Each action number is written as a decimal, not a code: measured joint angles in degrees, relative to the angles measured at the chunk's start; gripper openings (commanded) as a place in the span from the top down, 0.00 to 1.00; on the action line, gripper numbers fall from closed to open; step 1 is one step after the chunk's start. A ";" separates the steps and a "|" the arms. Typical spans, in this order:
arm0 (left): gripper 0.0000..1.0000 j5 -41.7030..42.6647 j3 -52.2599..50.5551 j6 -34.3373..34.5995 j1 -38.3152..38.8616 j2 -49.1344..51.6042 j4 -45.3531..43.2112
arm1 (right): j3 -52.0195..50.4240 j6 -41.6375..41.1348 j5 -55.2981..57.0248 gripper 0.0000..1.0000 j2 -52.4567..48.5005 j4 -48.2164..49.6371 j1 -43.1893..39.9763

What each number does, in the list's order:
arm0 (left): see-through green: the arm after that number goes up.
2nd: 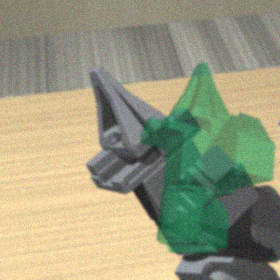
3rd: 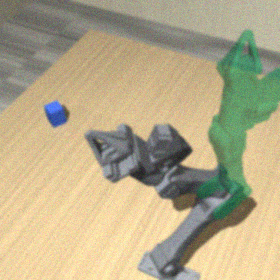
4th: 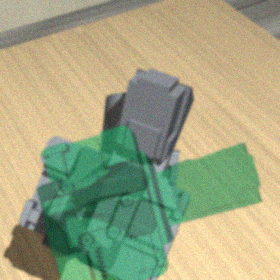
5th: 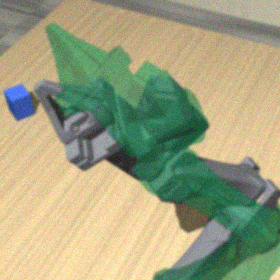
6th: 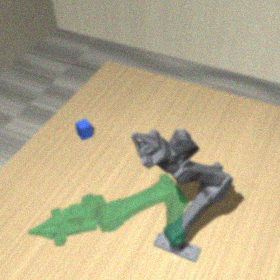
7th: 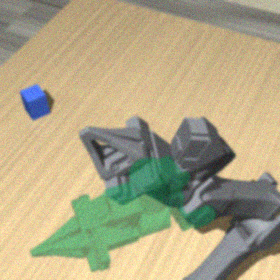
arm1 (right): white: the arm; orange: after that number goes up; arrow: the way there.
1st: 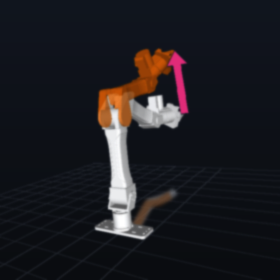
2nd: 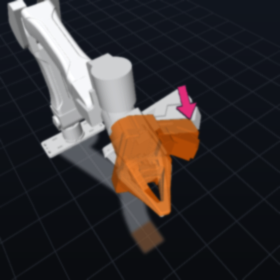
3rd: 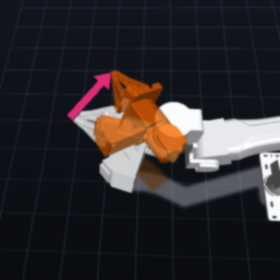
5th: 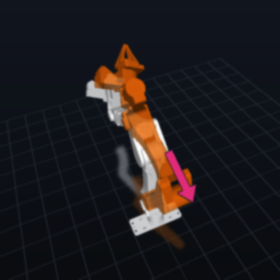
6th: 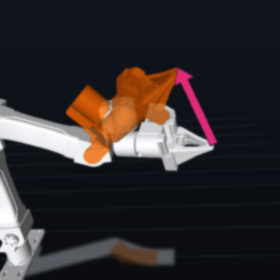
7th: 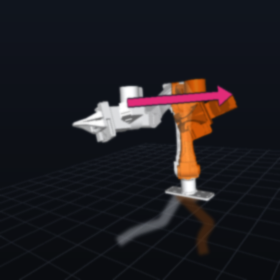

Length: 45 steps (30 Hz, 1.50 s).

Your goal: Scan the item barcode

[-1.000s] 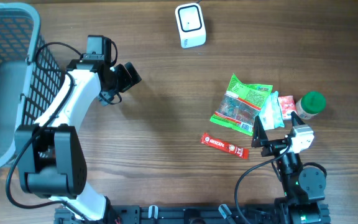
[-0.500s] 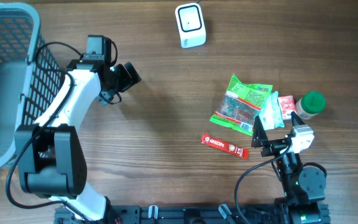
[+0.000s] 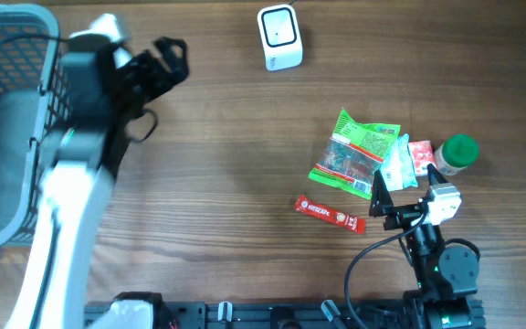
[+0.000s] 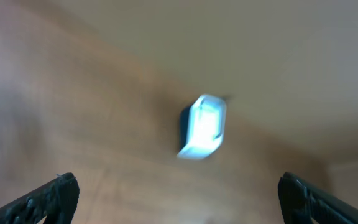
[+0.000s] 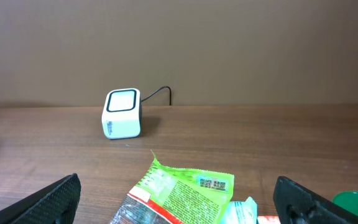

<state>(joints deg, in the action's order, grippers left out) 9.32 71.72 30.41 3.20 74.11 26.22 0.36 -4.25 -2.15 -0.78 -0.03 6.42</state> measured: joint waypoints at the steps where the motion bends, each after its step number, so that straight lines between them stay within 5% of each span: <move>1: 0.00 -1.05 0.31 -0.20 -0.02 -5.86 0.57 | 0.00 0.00 0.00 0.00 0.00 0.02 0.00; 9: 0.00 -5.44 1.55 -6.29 -0.28 -41.70 11.96 | 0.00 0.00 -0.02 0.00 0.04 -0.04 0.00; 18: 0.00 -9.68 -0.35 -7.72 -1.14 -63.04 31.54 | 0.00 0.00 -0.02 0.00 0.04 0.00 0.00; 23: 0.00 -10.69 -7.85 -7.87 -1.46 -71.71 29.88 | 0.00 0.00 0.00 0.00 0.04 0.00 0.00; 28: 0.00 -10.97 -20.81 -6.95 -1.46 -73.55 16.39 | 0.00 0.00 0.00 0.00 0.04 0.00 0.00; 34: 0.00 -11.02 -46.07 -2.23 -1.46 -73.57 -29.05 | 0.00 0.00 -0.02 0.00 0.04 -0.02 0.00; 38: 0.00 -11.02 -62.95 -0.55 -1.46 -73.37 -48.19 | 0.00 0.00 0.00 0.01 0.04 0.02 0.00; 41: 0.00 -10.99 -70.60 -0.07 -1.46 -73.33 -48.85 | 0.00 0.00 0.00 0.00 0.04 0.00 0.00; 45: 0.00 -11.39 -71.30 -0.07 -1.46 -73.37 -38.69 | 0.00 0.00 -0.02 0.00 0.04 0.00 0.00</move>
<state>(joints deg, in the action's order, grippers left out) -2.07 0.43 30.35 1.74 0.73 -12.47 0.36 -4.25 -2.17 -0.73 -0.03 6.42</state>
